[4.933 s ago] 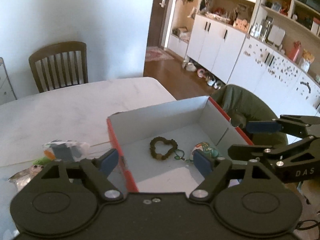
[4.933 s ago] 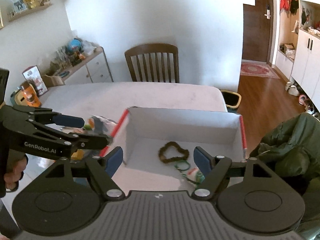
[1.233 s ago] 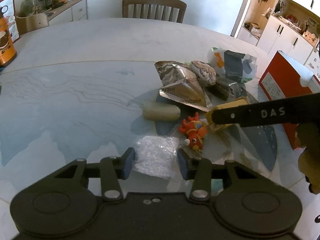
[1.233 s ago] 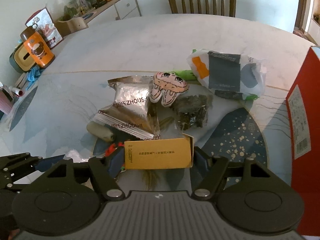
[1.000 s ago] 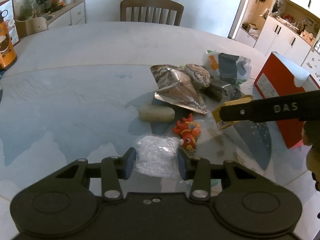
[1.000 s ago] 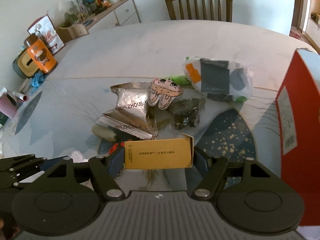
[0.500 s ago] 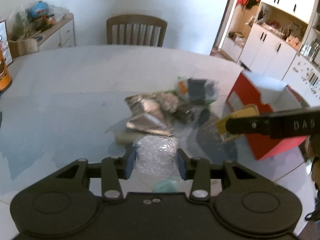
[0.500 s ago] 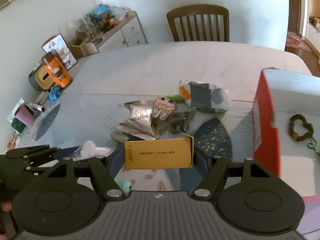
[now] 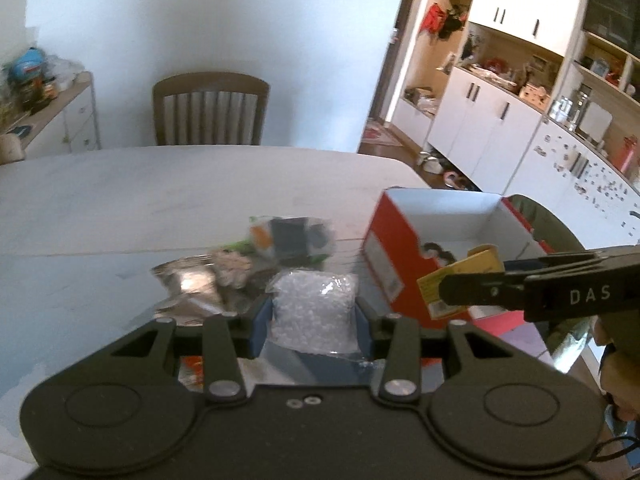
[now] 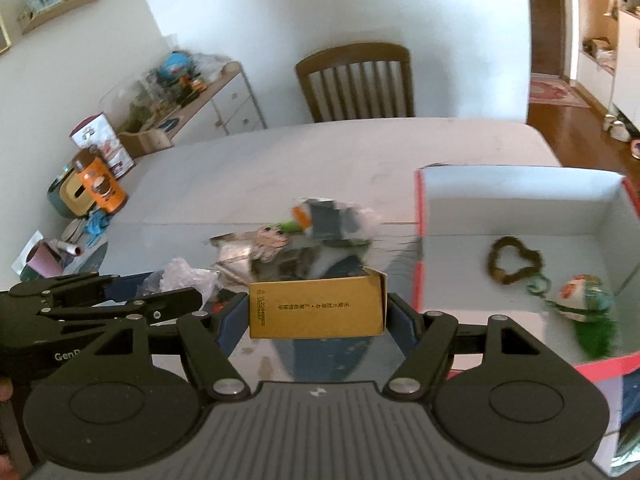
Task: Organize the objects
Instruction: 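Carry the bubble-wrap bag and yellow box with both tools into the red box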
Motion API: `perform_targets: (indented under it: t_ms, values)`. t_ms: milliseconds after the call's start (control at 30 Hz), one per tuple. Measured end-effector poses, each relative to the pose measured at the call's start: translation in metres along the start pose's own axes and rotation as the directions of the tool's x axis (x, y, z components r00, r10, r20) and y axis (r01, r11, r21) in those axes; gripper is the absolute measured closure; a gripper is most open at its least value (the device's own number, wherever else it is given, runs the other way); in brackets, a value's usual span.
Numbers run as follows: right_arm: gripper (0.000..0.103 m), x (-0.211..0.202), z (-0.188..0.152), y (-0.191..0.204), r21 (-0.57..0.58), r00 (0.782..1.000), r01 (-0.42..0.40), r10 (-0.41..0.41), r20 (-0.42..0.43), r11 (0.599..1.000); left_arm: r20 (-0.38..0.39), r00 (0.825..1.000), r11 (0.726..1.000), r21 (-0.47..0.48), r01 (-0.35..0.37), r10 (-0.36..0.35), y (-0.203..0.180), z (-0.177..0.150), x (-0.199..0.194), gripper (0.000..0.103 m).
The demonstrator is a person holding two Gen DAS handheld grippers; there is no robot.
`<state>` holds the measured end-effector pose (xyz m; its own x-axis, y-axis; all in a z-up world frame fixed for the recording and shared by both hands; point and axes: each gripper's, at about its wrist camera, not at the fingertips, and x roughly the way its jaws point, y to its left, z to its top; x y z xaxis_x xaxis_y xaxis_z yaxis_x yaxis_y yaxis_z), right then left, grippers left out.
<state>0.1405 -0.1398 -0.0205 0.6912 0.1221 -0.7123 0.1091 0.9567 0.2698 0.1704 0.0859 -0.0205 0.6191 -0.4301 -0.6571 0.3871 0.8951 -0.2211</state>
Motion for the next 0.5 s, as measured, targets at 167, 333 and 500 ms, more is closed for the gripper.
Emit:
perform_targets:
  t_ms: [167, 333, 500]
  values:
    - [0.031, -0.014, -0.003, -0.03, 0.026, 1.0, 0.022, -0.023, 0.016, 0.999, -0.012, 0.999, 0.999, 0.039, 0.034, -0.033, -0.032, 0.006, 0.012, 0.061]
    - [0.031, -0.024, -0.005, -0.064, 0.057, 0.998, 0.051, -0.052, 0.021, 0.997, -0.028, 0.998, 0.995, 0.072, 0.067, -0.065, -0.063, 0.01, 0.028, 0.061]
    - [0.031, -0.03, -0.003, -0.093, 0.063, 0.996, 0.085, -0.086, 0.021, 0.994, -0.046, 0.995, 0.991, 0.1, 0.091, -0.086, -0.092, 0.014, 0.047, 0.061]
